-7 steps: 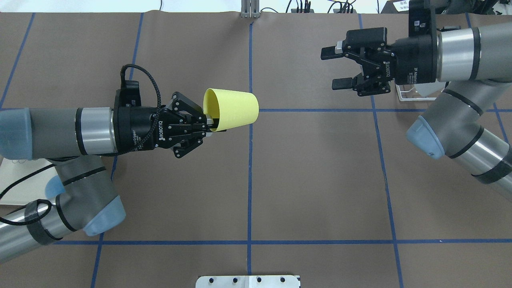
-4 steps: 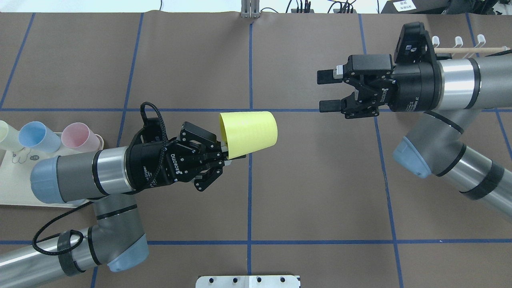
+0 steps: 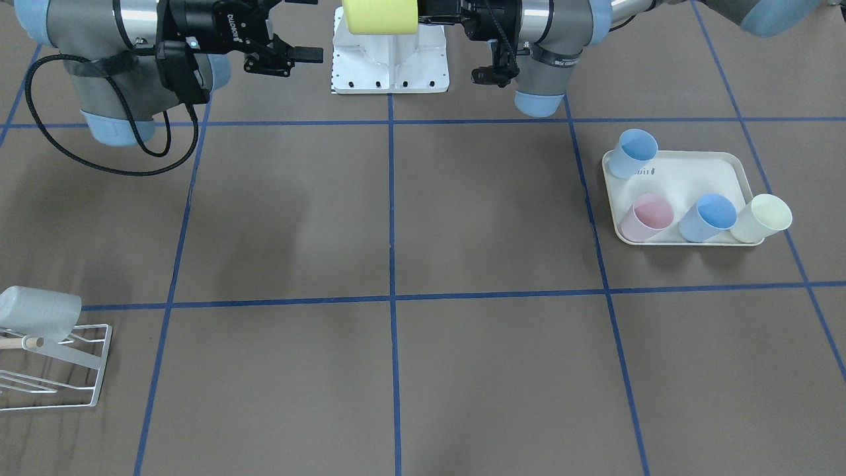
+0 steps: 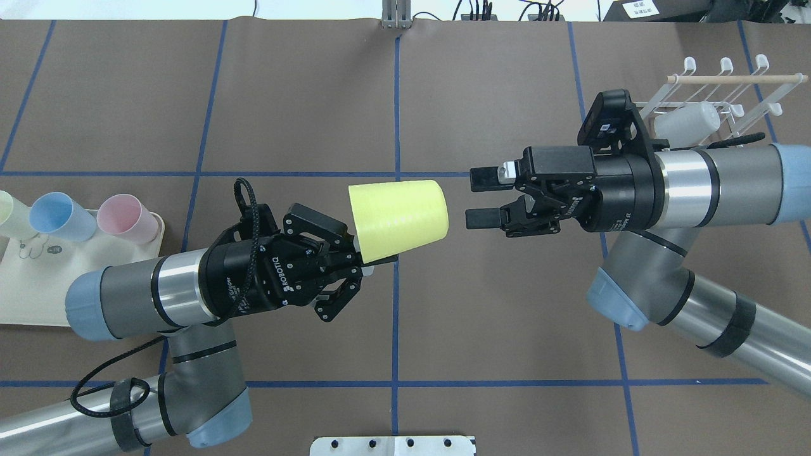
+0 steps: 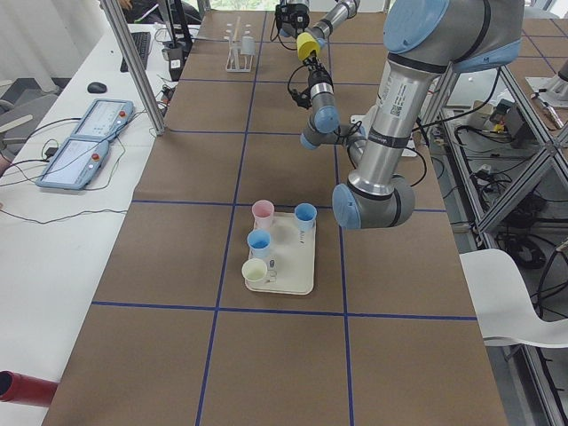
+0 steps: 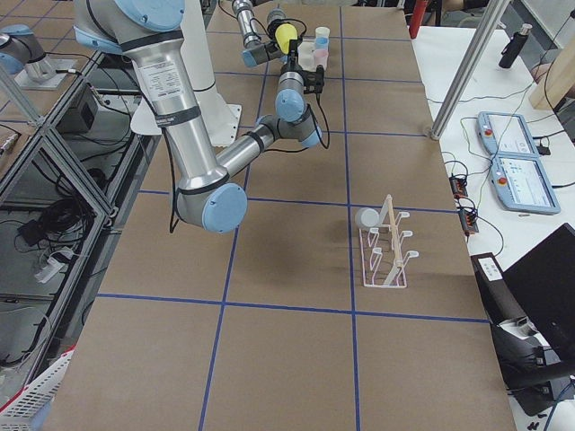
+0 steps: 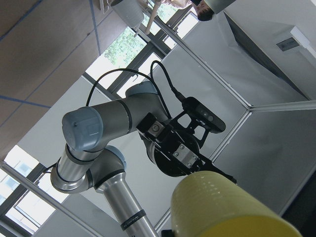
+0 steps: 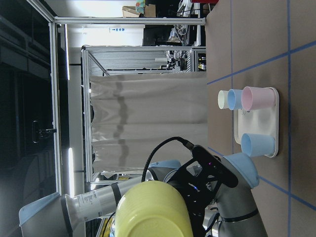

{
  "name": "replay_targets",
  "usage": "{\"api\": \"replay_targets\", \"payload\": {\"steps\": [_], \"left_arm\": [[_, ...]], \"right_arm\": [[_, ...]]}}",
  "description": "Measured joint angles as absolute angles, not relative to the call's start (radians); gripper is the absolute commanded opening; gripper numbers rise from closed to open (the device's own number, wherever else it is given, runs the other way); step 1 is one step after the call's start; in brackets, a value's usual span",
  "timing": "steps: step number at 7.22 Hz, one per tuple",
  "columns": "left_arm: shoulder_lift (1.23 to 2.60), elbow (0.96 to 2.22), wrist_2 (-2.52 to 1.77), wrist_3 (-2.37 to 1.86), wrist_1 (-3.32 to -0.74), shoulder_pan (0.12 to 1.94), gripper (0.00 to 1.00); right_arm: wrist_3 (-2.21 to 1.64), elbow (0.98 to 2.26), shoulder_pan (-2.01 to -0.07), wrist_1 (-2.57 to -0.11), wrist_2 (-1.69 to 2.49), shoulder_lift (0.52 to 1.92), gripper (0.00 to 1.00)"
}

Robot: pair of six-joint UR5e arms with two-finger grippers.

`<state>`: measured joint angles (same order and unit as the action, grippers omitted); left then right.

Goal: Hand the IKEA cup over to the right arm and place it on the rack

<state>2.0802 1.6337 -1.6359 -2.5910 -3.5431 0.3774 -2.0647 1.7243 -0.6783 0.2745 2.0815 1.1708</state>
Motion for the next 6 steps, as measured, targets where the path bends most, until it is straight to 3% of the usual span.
{"api": "replay_targets", "payload": {"steps": [6], "left_arm": [[2.132,1.599,-1.633,-2.594,-3.543,0.359,0.0]], "right_arm": [[-2.092,1.727,-0.623,0.339,2.007,1.171,0.99]]}}
